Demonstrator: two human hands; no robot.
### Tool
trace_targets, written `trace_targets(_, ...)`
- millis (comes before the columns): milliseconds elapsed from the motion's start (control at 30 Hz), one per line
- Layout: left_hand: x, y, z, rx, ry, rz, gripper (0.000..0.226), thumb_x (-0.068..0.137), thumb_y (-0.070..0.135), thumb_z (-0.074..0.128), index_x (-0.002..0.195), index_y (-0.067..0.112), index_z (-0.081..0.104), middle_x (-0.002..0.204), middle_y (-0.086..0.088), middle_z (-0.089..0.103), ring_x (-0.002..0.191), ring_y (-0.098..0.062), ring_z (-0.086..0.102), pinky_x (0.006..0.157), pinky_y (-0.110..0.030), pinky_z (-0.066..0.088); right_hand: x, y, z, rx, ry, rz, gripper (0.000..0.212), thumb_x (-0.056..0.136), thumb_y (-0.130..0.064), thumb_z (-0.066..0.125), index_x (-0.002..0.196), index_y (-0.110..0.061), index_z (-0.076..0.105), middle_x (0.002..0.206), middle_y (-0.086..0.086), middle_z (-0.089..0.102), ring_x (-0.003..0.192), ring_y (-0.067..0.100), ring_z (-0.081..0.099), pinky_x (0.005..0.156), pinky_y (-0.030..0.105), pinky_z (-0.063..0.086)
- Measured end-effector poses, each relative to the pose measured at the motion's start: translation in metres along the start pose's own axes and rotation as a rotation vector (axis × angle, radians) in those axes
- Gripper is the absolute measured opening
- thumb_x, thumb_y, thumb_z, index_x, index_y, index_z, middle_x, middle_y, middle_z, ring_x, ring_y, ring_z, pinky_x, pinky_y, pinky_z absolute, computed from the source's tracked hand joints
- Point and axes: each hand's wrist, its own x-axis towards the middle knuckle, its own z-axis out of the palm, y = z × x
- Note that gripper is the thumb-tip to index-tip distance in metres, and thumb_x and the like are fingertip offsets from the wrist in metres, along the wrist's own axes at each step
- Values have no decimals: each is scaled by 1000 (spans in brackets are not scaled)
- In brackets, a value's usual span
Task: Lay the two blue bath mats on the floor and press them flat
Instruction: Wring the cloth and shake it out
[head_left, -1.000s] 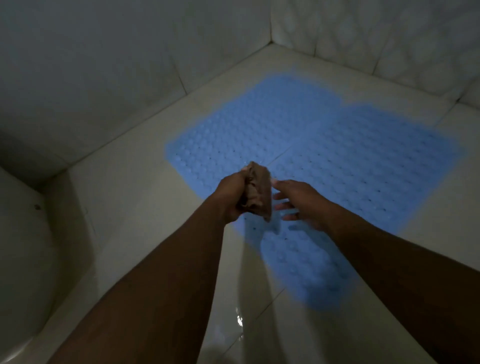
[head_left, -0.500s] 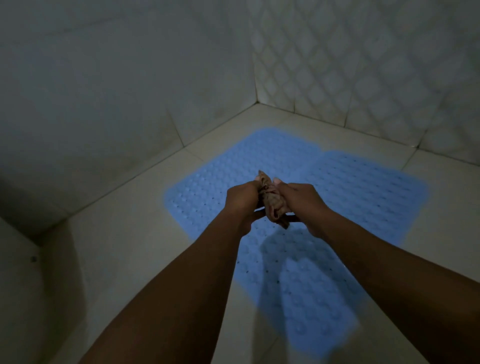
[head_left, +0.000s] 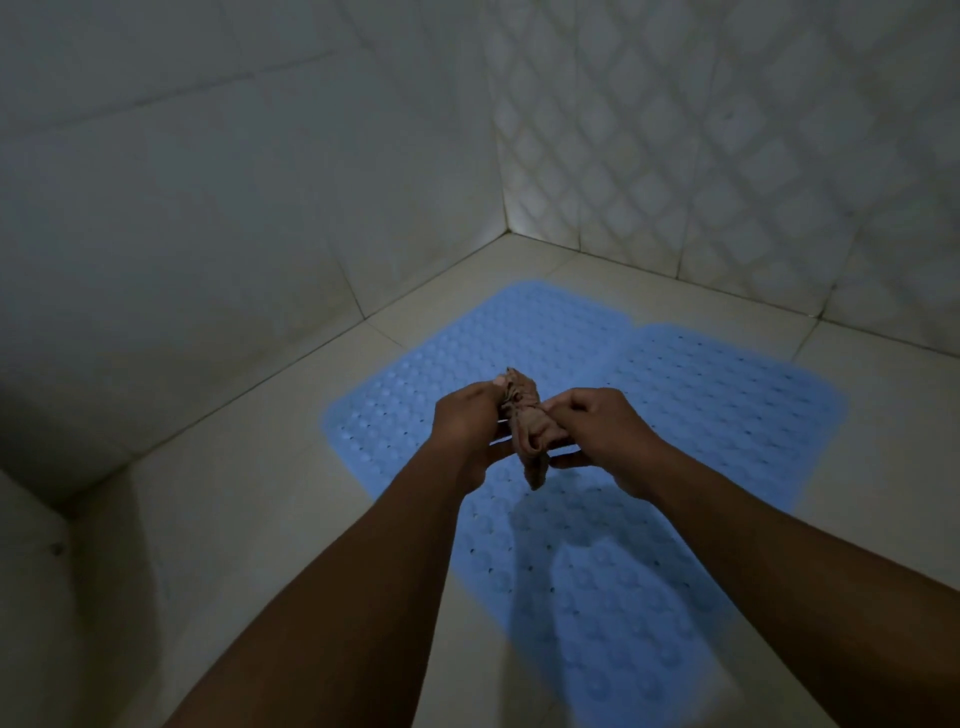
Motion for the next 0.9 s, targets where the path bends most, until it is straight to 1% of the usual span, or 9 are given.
trace_targets(100,0,-1,-3,11,-40,-13,27,105,24,51,115,7,69,106,-17,73,91,-31,73,70,-40,59,-2,-2,0,23,-51,-7,21,87,-31,76,93,-10,74,86,10,77,82,21,76,69,35,63)
trace_targets(267,-6,3,-4,-12,-194,-55,31,102,29,56,123,9,68,110,-14,71,96,-29,70,75,-40,59,3,1,0,-28,26,-5,35,77,-36,84,95,-10,69,87,10,77,81,21,76,72,39,63)
trace_targets(333,-5,2,-2,38,-200,-20,22,102,18,57,118,10,71,109,-15,73,93,-29,72,72,-39,59,4,4,0,-60,51,-33,28,81,-32,82,91,-11,67,87,13,75,81,24,75,69,39,63)
trace_targets(400,-2,0,-1,44,-135,1,22,104,9,52,113,9,71,106,-17,74,88,-29,73,66,-37,59,5,5,0,-66,66,-71,17,87,-25,76,83,-12,65,84,14,74,80,27,74,67,41,63)
trace_targets(500,0,-2,0,13,-62,18,27,106,6,44,108,7,71,101,-19,74,81,-29,73,56,-32,58,7,6,0,-29,79,-69,20,95,-20,67,78,-11,61,81,14,70,79,29,71,73,50,64)
trace_targets(667,1,-1,5,2,26,26,29,103,7,42,99,11,70,101,-16,72,90,-31,69,63,-38,58,5,2,-3,183,6,67,15,100,-16,55,87,-9,60,90,21,69,82,32,71,74,43,63)
trace_targets(767,-1,3,7,-46,65,-40,29,98,5,42,84,8,68,89,-17,71,84,-34,67,74,-48,60,6,2,-8,382,15,161,16,97,-13,52,95,-2,64,96,22,69,85,36,69,78,47,62)
trace_targets(833,0,4,8,-92,81,-79,30,100,9,41,84,4,66,89,-19,72,85,-35,69,86,-56,59,10,6,-12,530,31,241,33,94,-22,54,112,3,65,105,22,72,92,38,68,81,51,59)
trace_targets(900,3,2,10,-91,49,-100,32,105,21,42,99,2,68,99,-19,75,93,-36,72,85,-55,60,12,8,-14,678,-41,294,52,95,-42,53,121,2,62,111,20,73,97,38,70,84,52,58)
